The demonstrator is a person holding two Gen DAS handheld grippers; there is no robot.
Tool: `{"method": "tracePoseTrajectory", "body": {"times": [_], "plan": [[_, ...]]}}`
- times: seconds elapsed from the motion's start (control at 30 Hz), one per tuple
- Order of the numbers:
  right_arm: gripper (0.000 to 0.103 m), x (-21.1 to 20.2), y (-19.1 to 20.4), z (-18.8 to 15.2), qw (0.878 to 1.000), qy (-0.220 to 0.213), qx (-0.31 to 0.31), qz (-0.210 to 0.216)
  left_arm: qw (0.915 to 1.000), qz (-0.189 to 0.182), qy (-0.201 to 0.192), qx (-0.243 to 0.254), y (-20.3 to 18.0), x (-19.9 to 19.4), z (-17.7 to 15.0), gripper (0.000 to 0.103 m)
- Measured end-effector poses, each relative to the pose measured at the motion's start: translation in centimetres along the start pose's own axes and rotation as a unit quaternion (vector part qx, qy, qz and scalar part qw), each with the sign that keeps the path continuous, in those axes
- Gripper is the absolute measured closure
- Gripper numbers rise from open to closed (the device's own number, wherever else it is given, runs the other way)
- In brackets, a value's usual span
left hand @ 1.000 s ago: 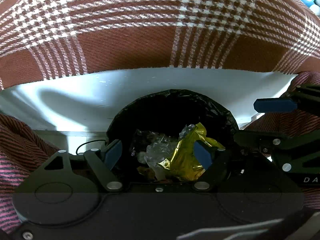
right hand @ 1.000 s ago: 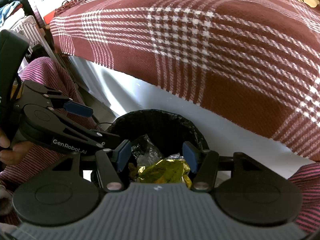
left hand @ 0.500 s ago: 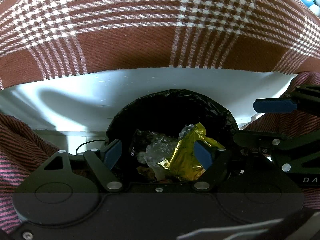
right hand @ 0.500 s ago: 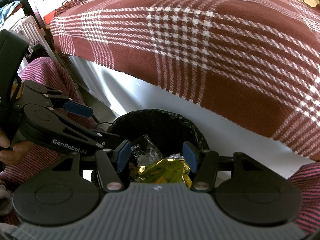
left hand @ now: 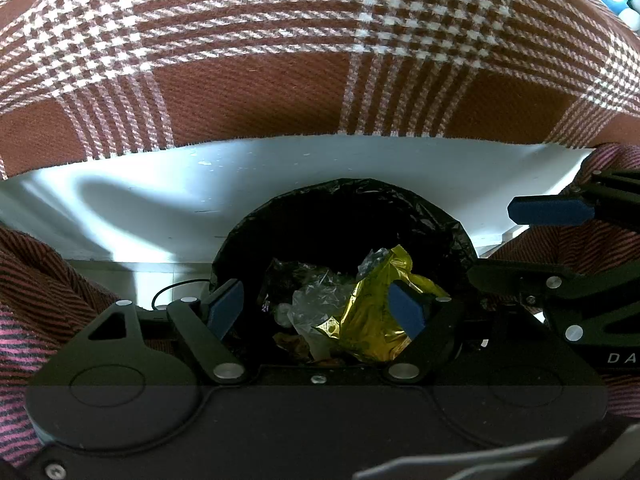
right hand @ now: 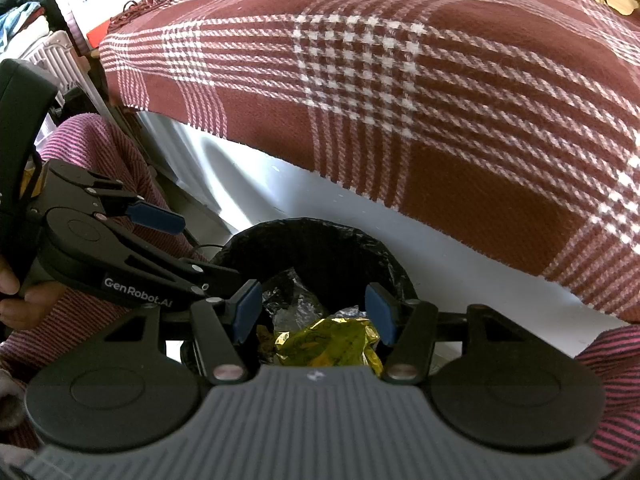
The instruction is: Organize books
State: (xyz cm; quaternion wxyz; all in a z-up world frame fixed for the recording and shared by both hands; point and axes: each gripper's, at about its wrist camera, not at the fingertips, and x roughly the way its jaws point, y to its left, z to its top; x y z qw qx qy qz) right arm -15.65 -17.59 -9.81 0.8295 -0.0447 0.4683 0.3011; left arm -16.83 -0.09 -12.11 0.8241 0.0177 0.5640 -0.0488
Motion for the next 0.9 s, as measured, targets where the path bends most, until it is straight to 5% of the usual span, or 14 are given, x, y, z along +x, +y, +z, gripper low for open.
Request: {"method": "tracePoseTrajectory", "body": {"times": [0.6,0.9], "plan": [[0.032,-0.02,0.0,-0.04,1.0,0.001,0.002,0.001,0.9999,0.008,-0.001,0.009,-0.24,0.07,-0.06,0.025],[0.032,-0.09,0.0,-0.08,1.0,0.0,0.0,0.001,0.9999,0.003,-0.011,-0.001,0.25,-0.06,0.0,0.014]]}}
